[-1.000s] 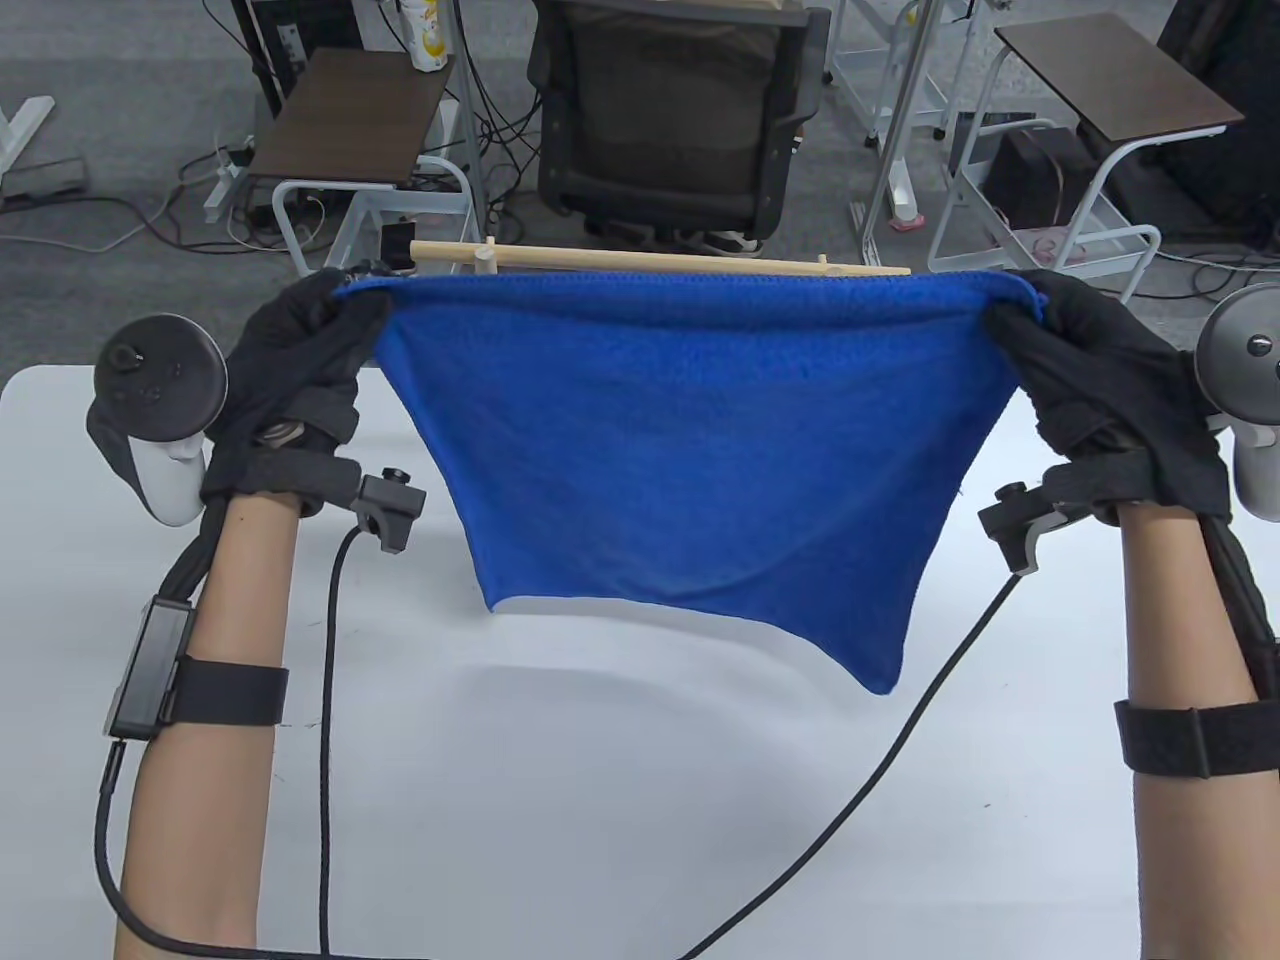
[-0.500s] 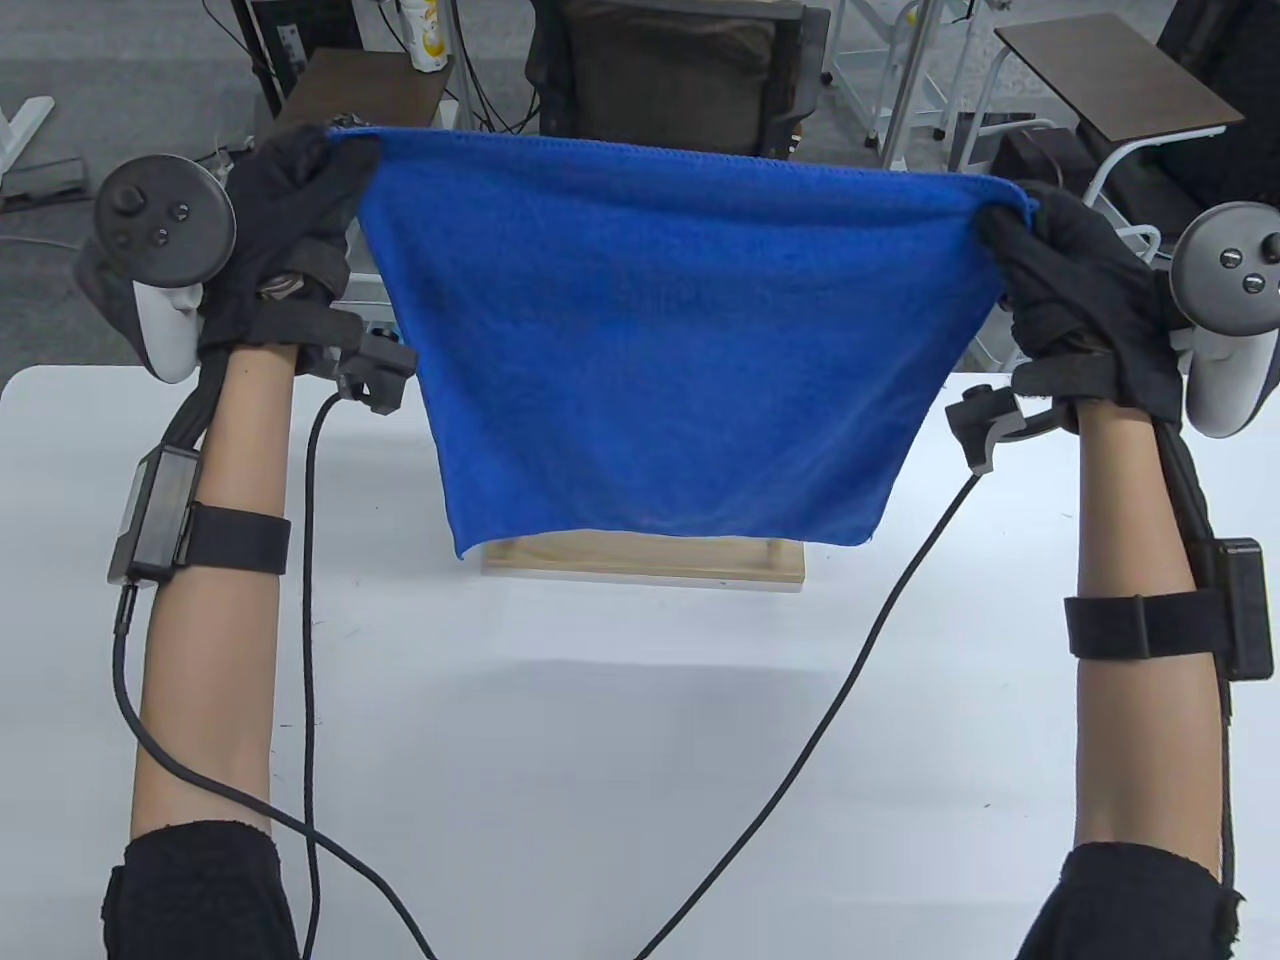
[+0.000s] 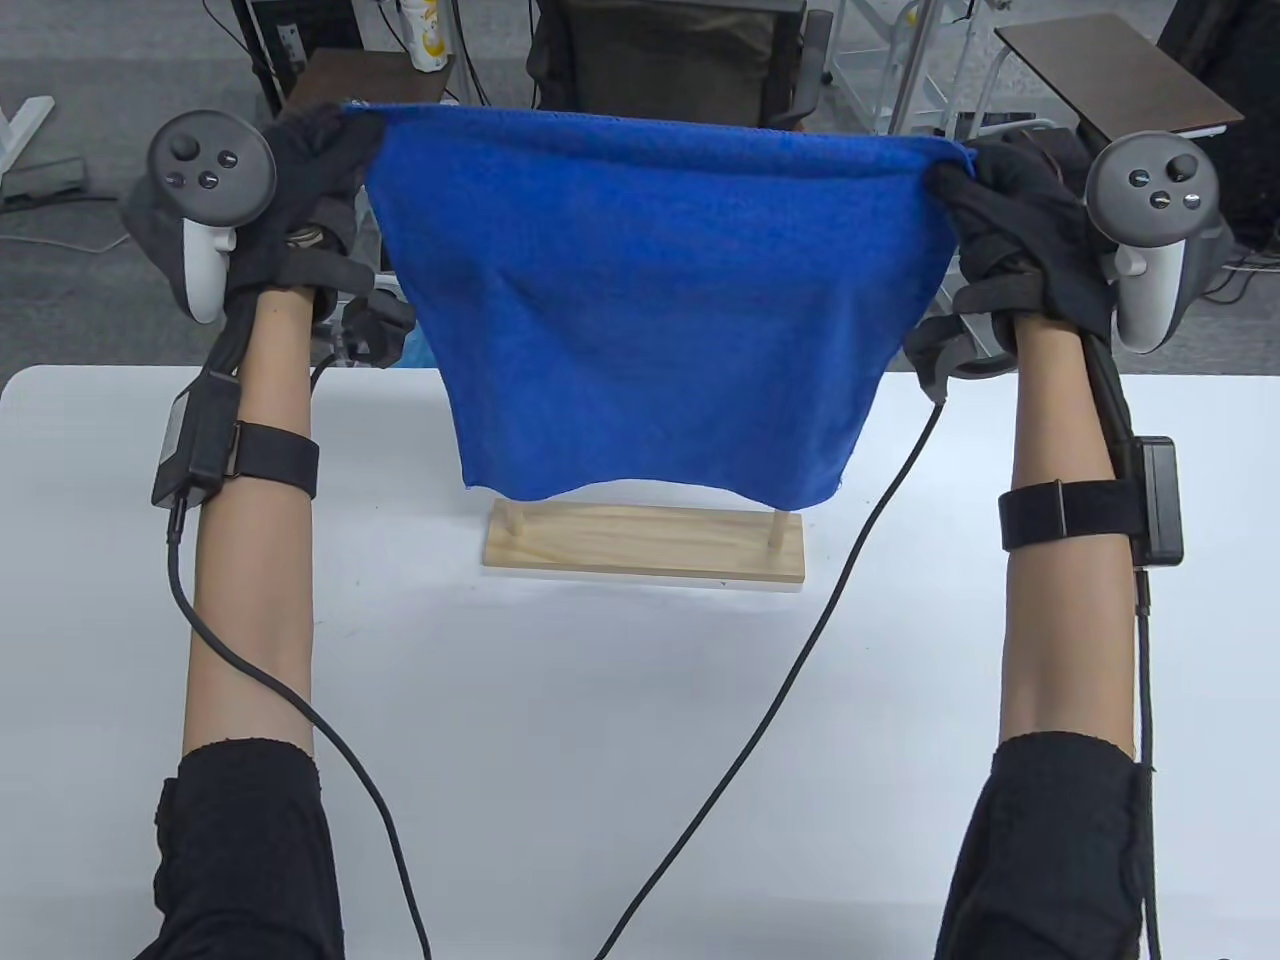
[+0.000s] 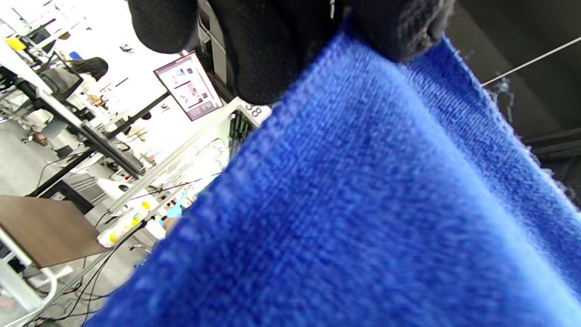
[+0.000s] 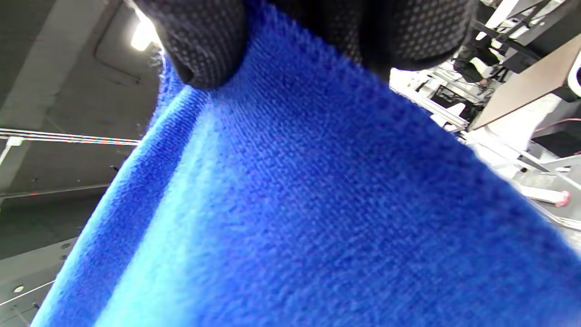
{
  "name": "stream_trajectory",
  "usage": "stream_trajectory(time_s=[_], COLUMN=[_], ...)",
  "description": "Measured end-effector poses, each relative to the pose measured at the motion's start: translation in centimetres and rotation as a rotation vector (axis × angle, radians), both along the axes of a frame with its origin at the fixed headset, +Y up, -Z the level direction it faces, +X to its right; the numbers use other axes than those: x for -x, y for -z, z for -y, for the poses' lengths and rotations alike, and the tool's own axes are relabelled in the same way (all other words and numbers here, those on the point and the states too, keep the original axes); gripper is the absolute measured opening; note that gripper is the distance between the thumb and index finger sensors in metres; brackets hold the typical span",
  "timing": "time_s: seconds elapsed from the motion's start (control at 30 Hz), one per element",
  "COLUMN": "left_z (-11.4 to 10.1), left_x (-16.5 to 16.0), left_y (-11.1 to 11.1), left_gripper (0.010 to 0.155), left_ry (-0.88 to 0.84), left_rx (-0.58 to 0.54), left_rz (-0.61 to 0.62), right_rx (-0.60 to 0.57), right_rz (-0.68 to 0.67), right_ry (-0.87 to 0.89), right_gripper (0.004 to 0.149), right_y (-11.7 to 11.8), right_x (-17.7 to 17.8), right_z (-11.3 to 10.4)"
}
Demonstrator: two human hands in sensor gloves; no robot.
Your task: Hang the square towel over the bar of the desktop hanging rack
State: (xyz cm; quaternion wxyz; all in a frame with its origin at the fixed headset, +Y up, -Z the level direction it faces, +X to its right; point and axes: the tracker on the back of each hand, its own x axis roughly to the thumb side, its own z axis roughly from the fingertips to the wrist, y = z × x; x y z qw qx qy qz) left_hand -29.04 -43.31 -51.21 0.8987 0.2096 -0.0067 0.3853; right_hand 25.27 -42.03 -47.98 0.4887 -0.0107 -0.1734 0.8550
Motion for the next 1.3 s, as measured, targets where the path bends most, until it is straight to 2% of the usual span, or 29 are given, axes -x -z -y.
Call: stream_trajectory(time_s=[0.37, 0.53, 0.63, 0.7, 0.8, 0.97, 1.3], left_z=[2.6, 4.0, 5.2, 6.1, 7.7, 9.3, 11.7], left_x=[0.5, 1.1, 1.5, 1.7, 1.7, 1.6, 1.6], left_y=[2.3, 3.1, 3.6, 3.8, 3.7, 3.2, 1.9], left_gripper=[0.042, 0.042, 0.041, 0.041, 0.041, 0.041, 0.04], left_ry=[0.078, 0.068, 0.06, 0.076, 0.04, 0.021, 0.039], left_rx=[0.161, 0.291, 0.431, 0.481, 0.551, 0.614, 0.676], left_rz=[-0.011, 0.033, 0.088, 0.111, 0.17, 0.212, 0.18], right_rx=[0.149, 0.275, 0.41, 0.445, 0.517, 0.553, 0.611], right_rz=[-0.006, -0.056, -0.179, -0.194, -0.23, -0.239, -0.22], right_ry=[0.021, 0.011, 0.015, 0.033, 0.017, 0.029, 0.036], right_gripper=[0.039, 0.039, 0.038, 0.038, 0.038, 0.037, 0.037], right_y=[2.4, 3.5, 4.2, 4.3, 4.5, 4.6, 4.1], right_x=[-1.0, -1.2, -1.3, -1.4, -1.3, -0.8, -0.4], right_z=[3.3, 4.8, 5.9, 6.5, 7.5, 9.0, 11.9])
